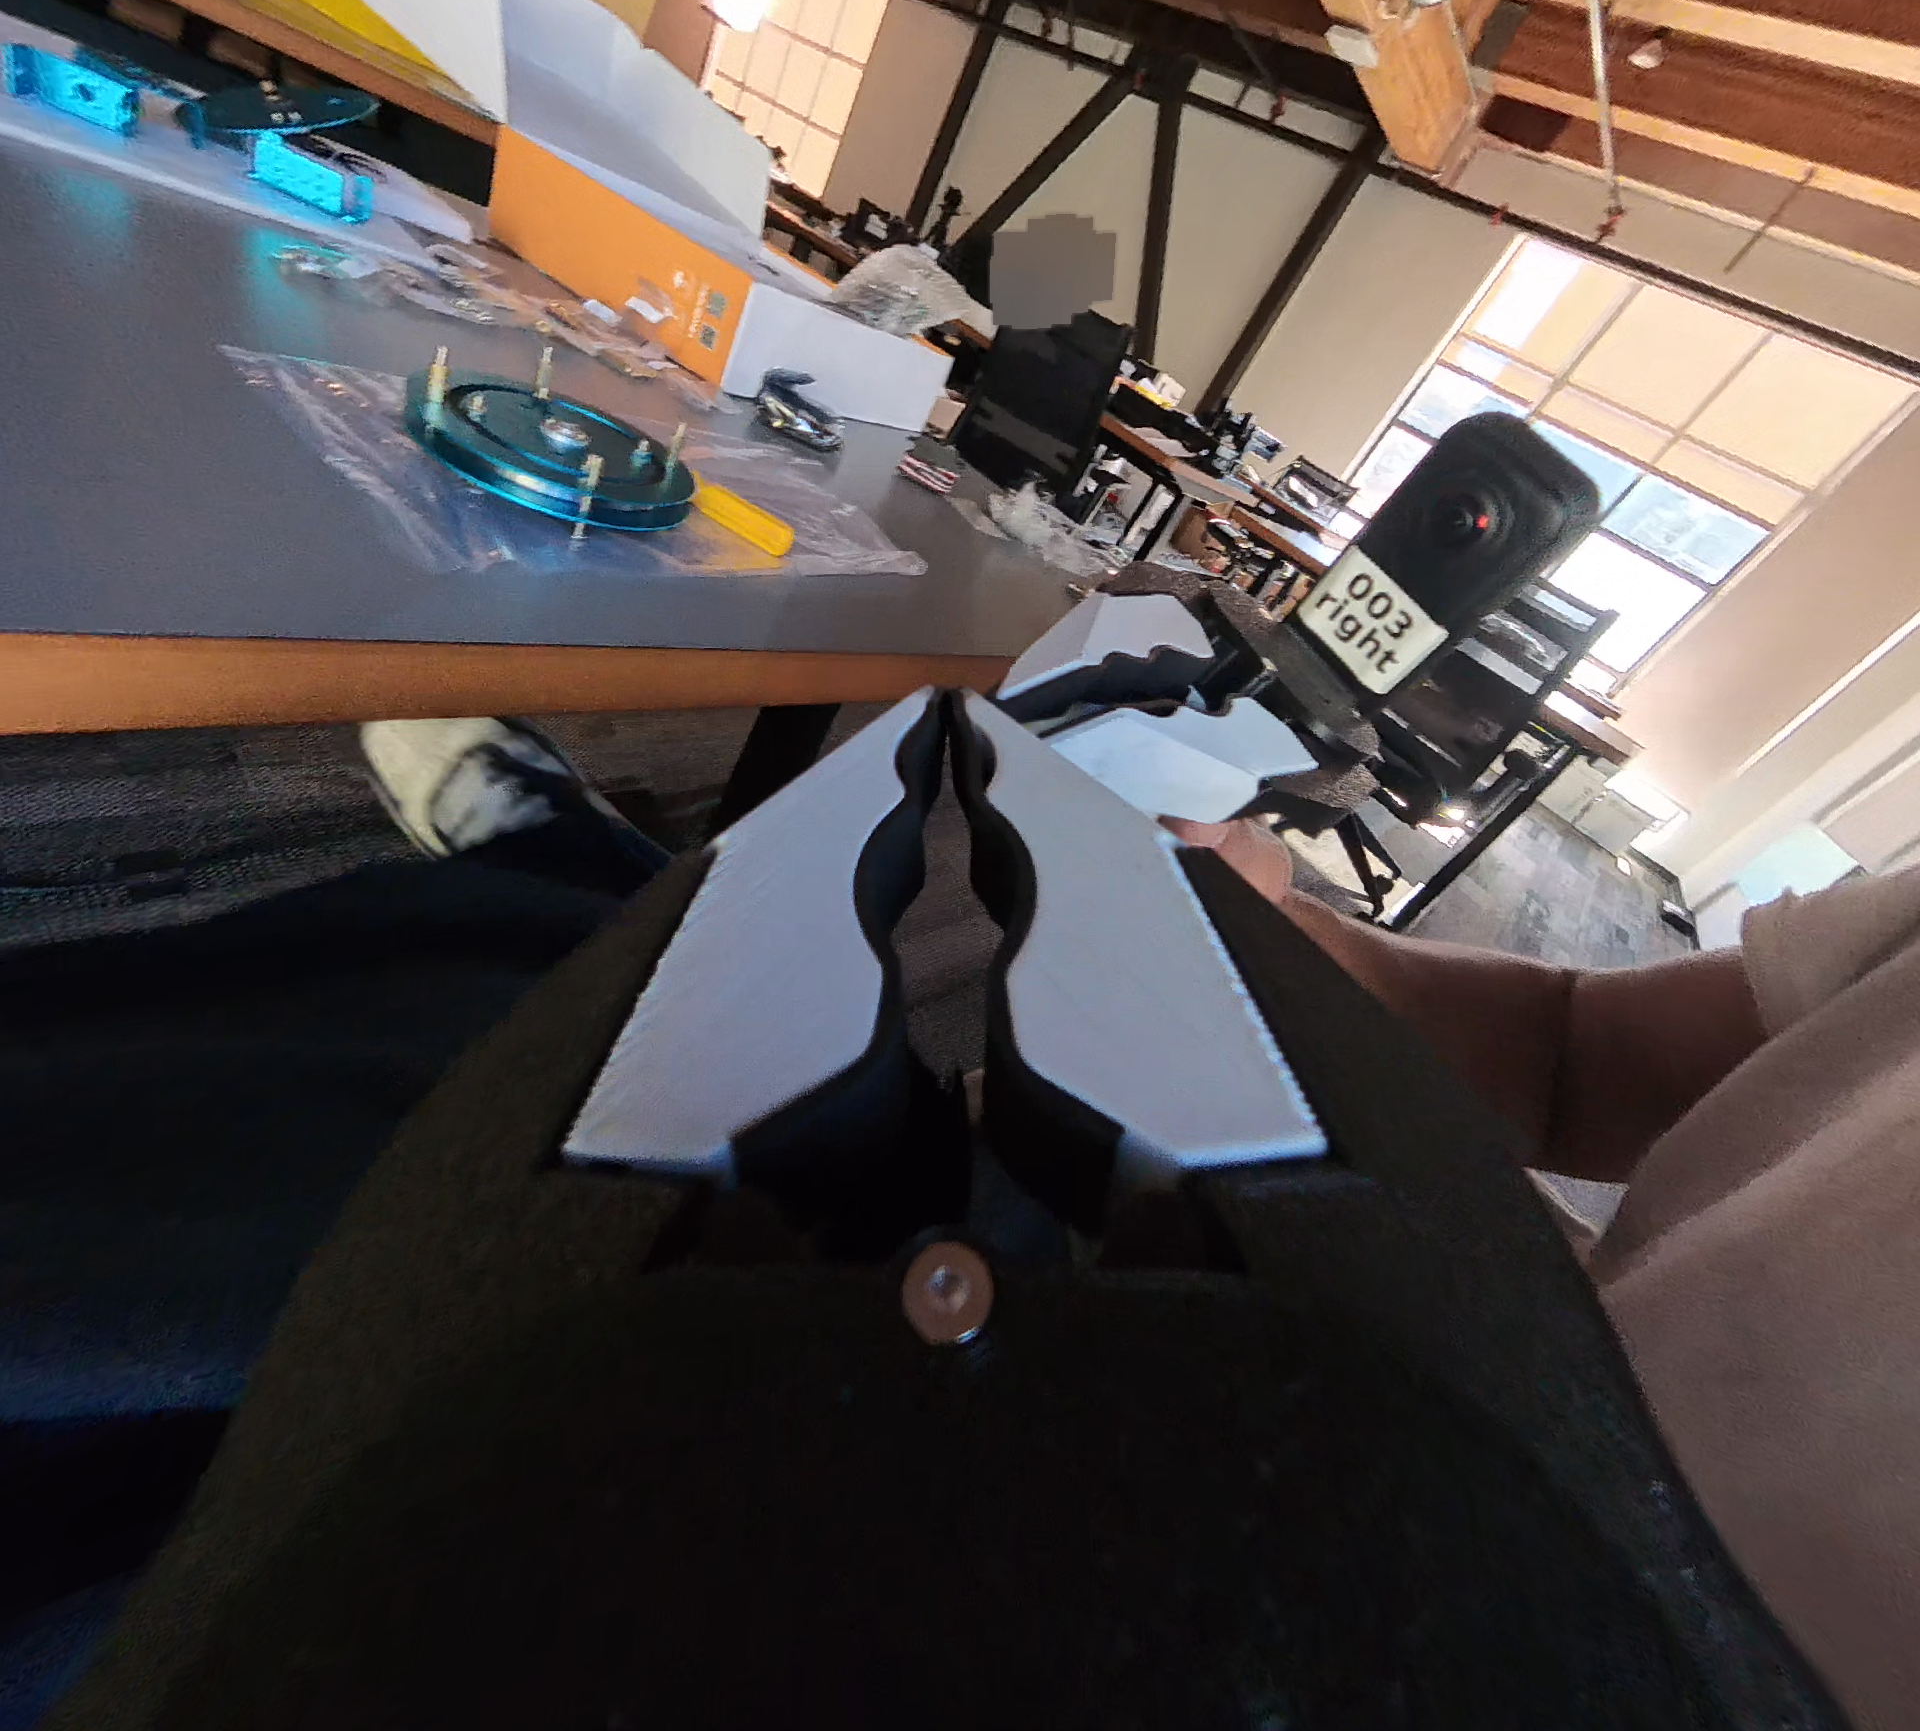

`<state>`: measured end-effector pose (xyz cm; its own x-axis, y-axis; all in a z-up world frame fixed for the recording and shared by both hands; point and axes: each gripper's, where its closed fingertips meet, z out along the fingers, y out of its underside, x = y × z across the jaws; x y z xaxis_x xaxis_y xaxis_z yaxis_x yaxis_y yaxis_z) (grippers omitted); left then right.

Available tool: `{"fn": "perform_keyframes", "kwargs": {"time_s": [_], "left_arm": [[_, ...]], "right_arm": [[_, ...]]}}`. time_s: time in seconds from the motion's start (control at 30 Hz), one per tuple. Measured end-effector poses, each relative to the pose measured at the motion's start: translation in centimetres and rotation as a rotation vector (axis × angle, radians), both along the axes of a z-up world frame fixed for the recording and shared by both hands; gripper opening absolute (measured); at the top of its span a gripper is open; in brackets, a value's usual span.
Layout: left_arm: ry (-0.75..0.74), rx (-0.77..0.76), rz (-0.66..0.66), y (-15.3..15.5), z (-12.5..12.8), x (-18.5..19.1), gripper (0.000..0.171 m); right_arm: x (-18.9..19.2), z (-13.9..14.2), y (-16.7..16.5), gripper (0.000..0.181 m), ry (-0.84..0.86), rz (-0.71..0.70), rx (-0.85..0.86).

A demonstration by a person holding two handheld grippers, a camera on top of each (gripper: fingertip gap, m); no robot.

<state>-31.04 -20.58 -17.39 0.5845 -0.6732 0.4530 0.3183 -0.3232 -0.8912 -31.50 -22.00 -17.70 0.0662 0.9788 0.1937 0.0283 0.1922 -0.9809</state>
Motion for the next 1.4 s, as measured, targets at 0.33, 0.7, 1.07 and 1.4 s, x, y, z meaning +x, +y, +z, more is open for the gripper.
{"fn": "perform_keyframes", "kwargs": {"time_s": [0.33, 0.7, 1.07, 1.4], "left_arm": [[-0.205, -0.184, -0.183, 6.3, -2.6, 0.1, 0.000], [-0.057, -0.144, -0.148, 17.4, -2.6, -2.0, 0.000], [0.547, 0.114, -0.030, 22.2, -4.3, 0.4, 0.000], [0.448, 0.067, -0.103, 23.8, -4.9, 2.2, 0.000]], "right_arm": [[-0.6, -1.4, 7.2, 0.005, 0.014, -0.025, -0.115], [-2.7, -1.9, 17.8, 0.006, -0.201, -0.074, -0.227], [-0.2, -3.9, 22.5, 0.006, -0.468, -0.231, -0.216], [5.7, -3.4, 26.3, 0.005, -0.359, -0.299, -0.443]]}}
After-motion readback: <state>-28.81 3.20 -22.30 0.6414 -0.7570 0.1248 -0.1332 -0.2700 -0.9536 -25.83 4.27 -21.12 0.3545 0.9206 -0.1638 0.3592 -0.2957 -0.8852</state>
